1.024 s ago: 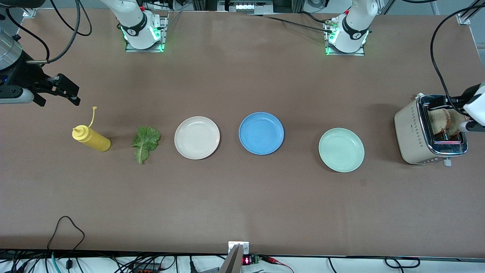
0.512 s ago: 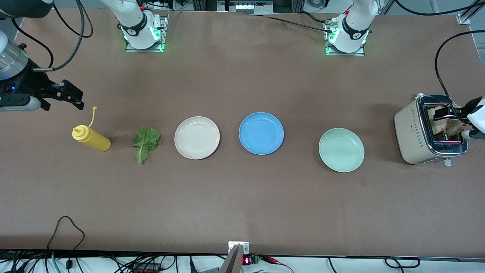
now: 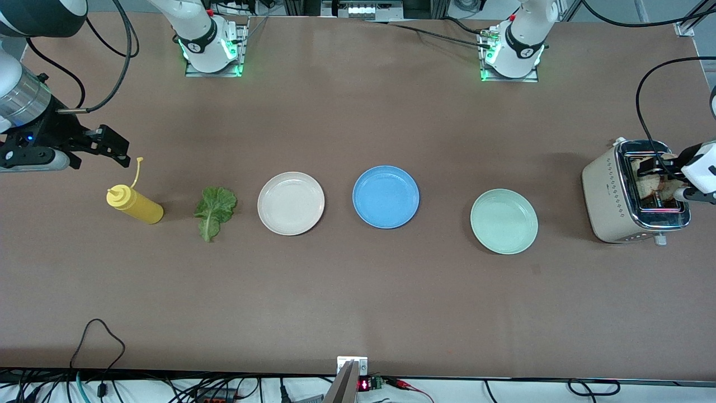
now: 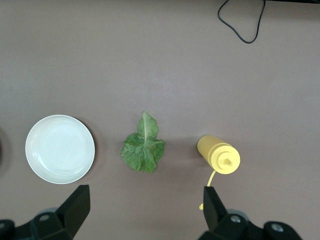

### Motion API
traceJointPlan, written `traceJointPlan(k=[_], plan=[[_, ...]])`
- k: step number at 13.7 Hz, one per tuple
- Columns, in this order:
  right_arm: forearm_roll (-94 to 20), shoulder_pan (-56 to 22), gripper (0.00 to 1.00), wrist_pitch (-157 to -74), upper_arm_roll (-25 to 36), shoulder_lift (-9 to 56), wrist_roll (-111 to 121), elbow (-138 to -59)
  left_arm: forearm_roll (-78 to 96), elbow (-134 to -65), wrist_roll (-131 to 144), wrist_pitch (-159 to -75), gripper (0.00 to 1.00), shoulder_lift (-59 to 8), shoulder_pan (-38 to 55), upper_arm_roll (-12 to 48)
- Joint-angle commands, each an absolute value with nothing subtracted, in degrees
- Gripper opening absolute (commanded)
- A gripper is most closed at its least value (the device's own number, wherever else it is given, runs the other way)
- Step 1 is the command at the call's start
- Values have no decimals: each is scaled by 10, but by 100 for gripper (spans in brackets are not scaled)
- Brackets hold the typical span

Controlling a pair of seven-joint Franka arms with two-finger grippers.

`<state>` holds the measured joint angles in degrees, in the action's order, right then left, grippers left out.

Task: Make sandwich in blue plate with both arms
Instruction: 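Grasp the bread slice with the left gripper and lift it out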

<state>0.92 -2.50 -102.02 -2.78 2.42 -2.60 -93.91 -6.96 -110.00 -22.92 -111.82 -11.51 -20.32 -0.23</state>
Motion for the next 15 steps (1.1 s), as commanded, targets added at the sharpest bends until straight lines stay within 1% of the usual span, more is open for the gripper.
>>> traceJointPlan(k=[1,2,3,5,7,9,12,15], plan=[[17,-23,100,-1017,-30,19,-31,-937,-79,-1123,-240,-1126,21,-97,-218,4],[17,-22,100,-1017,-29,18,-31,-937,-79,-1123,-240,-1125,11,-97,-221,4],[17,-21,100,-1016,-29,18,-30,-937,-79,-1122,-240,-1125,5,-97,-221,4],[17,-21,100,-1016,-29,18,-31,-937,-79,-1117,-239,-1122,2,-97,-221,8],[17,-20,100,-1016,-28,17,-27,-937,-80,-1108,-240,-1117,1,-90,-221,10],[17,-20,100,-1016,-28,17,-26,-937,-82,-1081,-240,-1075,1,-81,-220,11],[17,-20,100,-1016,-28,17,-27,-937,-82,-979,-239,-944,1,-78,-213,18],[17,-20,100,-1017,-28,18,-27,-937,-83,-885,-236,-852,1,-78,-208,55]])
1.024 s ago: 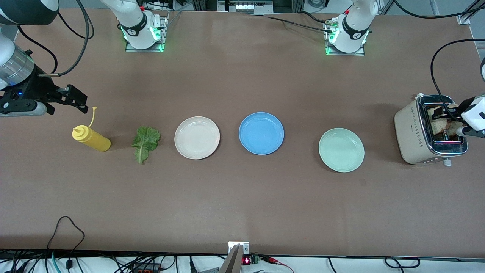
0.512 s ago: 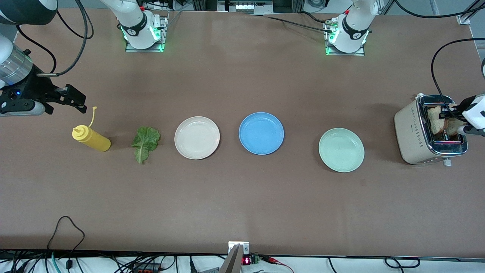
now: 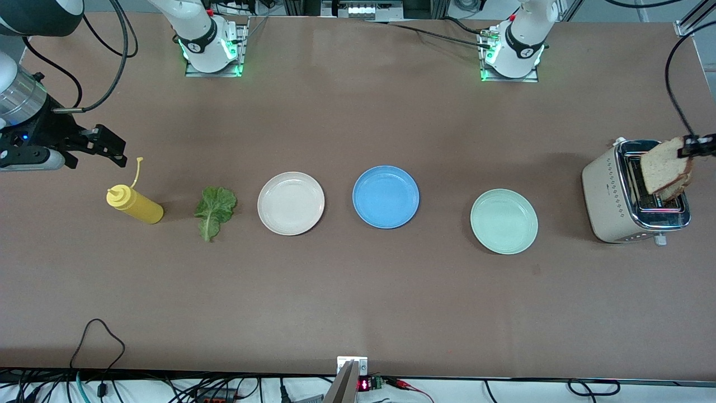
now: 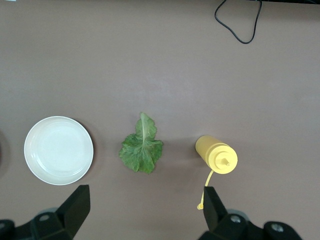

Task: Make sandwich in blue plate with both arms
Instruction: 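Grasp the bread slice with the left gripper and lift it out, then carry the bread to the blue plate while the right gripper reaches the lettuce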

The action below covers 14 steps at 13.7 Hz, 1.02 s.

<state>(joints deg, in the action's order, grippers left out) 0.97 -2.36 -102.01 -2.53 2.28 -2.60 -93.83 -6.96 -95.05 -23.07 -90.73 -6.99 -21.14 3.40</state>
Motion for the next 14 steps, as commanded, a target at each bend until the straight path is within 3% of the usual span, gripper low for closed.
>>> traceJointPlan(k=[1,8,14], plan=[[17,-20,100,-1017,-28,18,-28,-937,-83,-863,-236,-833,1,-78,-207,70],[17,-20,100,-1019,-28,19,-29,-937,-69,-851,-183,-822,1,-115,-192,223],[40,-24,100,-1048,-28,21,-25,-942,80,-849,-111,-829,1,-186,-106,230]])
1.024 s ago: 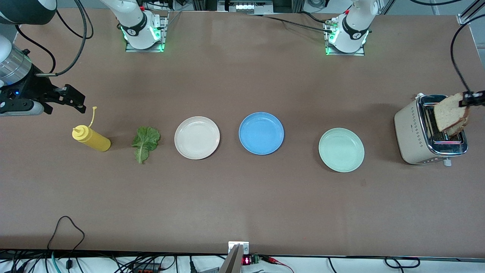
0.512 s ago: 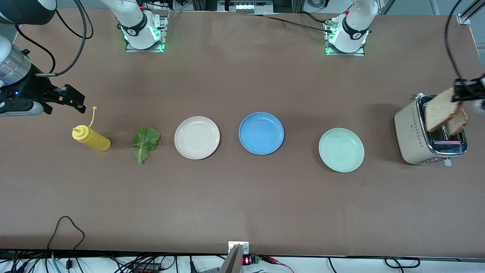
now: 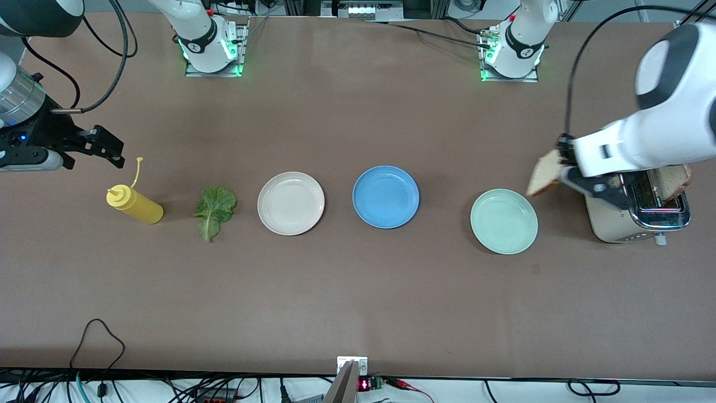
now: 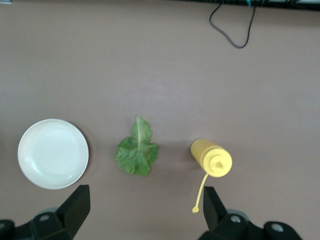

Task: Make sandwich in blue plate with both arms
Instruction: 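Carry the bread to the blue plate while the right gripper reaches the lettuce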

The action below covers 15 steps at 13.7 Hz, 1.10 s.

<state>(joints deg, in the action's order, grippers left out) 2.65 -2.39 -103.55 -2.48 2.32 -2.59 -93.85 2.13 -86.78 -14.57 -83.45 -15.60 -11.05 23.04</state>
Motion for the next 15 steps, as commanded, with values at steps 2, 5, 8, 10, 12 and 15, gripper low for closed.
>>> traceJointPlan(k=[2,5,8,10,12,15], plan=[[40,-24,100,-1041,-29,32,-25,-954,180,-850,-81,-831,1,-220,-92,230],[39,-18,100,-1049,-29,78,-24,-967,370,-867,-93,-878,1,-287,-95,230],[38,-36,100,-1064,-30,139,-34,-967,472,-918,-176,-995,0,-321,-84,230],[33,-40,100,-1088,-29,178,-34,-966,546,-985,-254,-1081,0,-323,-75,231],[28,-34,100,-1114,-30,227,-34,-966,617,-1035,-328,-1158,0,-326,-53,232],[28,-40,100,-1154,-31,287,-34,-966,678,-1049,-414,-1206,0,-361,-38,232]])
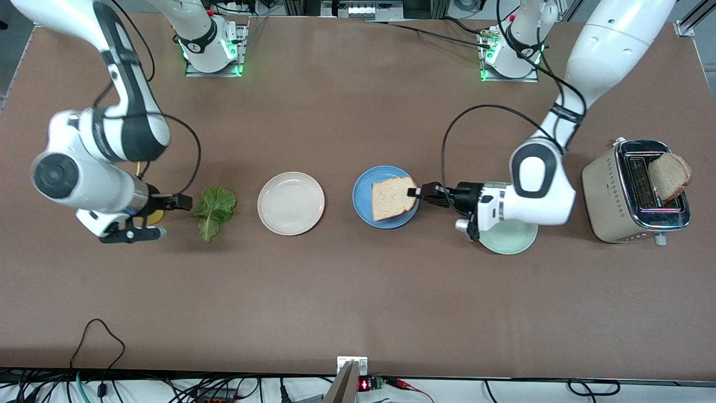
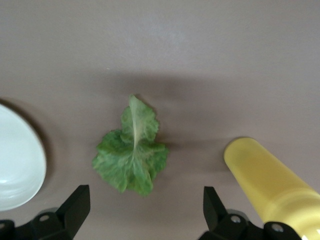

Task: Make sandwich in blue plate with both arms
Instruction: 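Lower the bread onto the blue plate while the right gripper grasps the lettuce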

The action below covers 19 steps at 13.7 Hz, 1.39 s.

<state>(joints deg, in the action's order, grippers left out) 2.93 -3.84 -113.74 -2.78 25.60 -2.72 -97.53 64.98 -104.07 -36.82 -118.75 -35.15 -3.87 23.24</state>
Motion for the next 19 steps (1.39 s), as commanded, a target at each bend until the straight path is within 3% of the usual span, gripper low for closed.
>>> traceJointPlan(k=[1,10,11,15,16,17,18,19], plan=[[28,-44,100,-1169,-31,303,-34,-966,679,-1049,-417,-1208,0,-366,-39,232],[27,-48,100,-1271,-31,398,-35,-963,681,-1071,-447,-1239,0,-398,-15,232],[27,-48,95,-1271,-31,399,-35,-963,681,-1075,-447,-1238,0,-397,-16,232],[27,-53,28,-1264,-31,394,-32,-961,681,-1080,-449,-1239,0,-397,-11,233],[28,-51,15,-1265,-31,393,-32,-960,682,-1078,-448,-1239,0,-397,-11,233],[28,-50,8,-1265,-31,392,-32,-960,682,-1078,-448,-1239,4,-397,-11,233],[28,-50,3,-1265,-31,391,-29,-958,681,-1078,-448,-1238,19,-398,-11,232],[28,-50,0,-1262,-31,391,-23,-951,678,-1077,-449,-1237,96,-398,-11,231]])
